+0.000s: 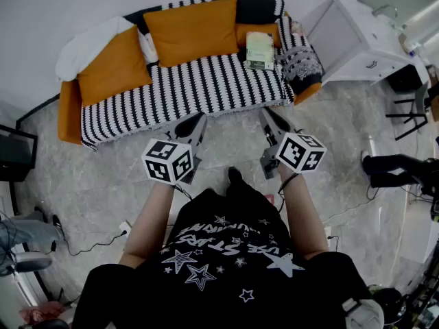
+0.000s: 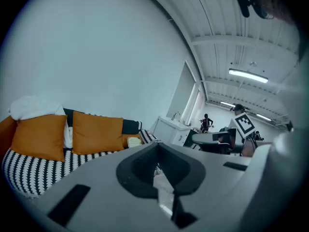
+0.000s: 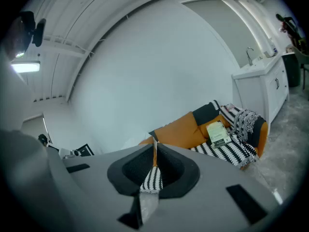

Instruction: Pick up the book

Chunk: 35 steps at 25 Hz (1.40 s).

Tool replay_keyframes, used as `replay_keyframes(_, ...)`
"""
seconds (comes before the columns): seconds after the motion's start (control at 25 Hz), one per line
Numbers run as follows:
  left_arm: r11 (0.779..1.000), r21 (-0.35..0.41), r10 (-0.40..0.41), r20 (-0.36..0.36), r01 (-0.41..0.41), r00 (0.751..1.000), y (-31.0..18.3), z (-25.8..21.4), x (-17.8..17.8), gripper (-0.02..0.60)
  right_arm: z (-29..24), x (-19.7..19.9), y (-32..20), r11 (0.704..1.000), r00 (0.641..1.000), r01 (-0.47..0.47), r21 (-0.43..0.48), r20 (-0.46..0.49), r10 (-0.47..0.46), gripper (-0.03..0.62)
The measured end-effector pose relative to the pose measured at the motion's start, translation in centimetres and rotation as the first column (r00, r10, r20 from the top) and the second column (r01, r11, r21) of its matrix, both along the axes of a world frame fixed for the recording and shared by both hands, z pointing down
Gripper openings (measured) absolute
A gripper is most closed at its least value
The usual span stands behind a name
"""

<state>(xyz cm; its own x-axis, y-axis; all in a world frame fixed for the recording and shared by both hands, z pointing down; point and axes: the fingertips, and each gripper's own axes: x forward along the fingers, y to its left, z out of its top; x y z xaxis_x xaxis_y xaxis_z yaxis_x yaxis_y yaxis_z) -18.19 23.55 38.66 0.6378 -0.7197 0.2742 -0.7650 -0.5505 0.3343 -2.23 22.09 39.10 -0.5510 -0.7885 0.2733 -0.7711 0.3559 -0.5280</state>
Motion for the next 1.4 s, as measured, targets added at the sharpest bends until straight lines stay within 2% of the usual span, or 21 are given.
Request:
replay_keyframes(1.12,1.0,0.022,0.014,-0.028,-0.013,1.0,2.2,-0.5,-2.1,0.009,0.1,-2.8,2.3,1.0,1.0,0.004,0.003,-0.018,-0.004,0.038)
replay_keyframes(1.4,1.0,0.005,0.021,-0.03,-0.021,0.999,2.2,0.4,-2.3,0.008,0.3,-2.6,2.1,1.0,0.999,-0.016,0.019,0.043,0.016,0.038)
